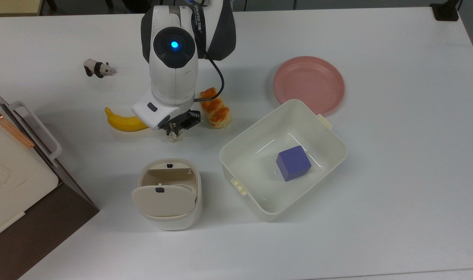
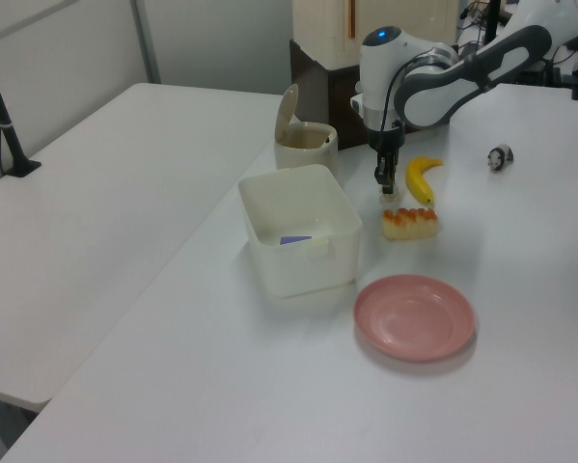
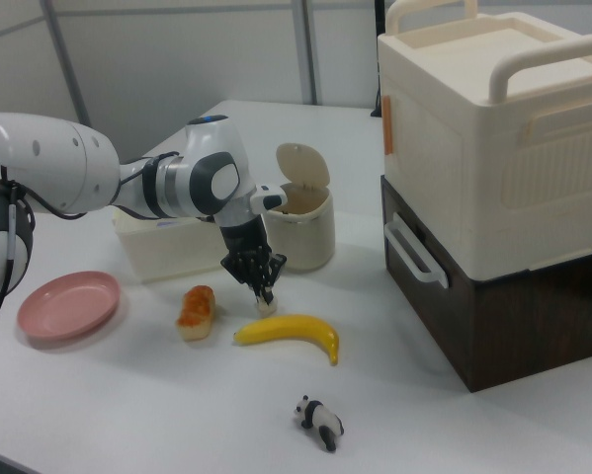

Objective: Grab it up and put it in the trash
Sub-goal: 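Lift the ring and carry it over the white trash bin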

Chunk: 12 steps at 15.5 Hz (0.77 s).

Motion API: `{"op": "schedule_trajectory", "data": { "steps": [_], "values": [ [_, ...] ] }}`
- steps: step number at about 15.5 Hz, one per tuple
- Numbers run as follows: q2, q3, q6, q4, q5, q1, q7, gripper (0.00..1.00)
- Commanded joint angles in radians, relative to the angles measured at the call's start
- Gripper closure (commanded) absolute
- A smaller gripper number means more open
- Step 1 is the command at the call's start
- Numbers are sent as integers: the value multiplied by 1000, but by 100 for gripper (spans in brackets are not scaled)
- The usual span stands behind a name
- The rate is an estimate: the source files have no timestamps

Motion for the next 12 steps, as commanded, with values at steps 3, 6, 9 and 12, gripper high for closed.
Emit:
{"op": "schedule_trajectory", "data": {
  "steps": [3,6,9,12],
  "values": [
    [-41,0,-43,77,-4,5,13,89],
    [-68,10,-115,168,54,5,13,89],
    [-73,13,-116,225,105,2,28,89],
    [-70,13,-102,258,128,-4,102,89]
  ]
}}
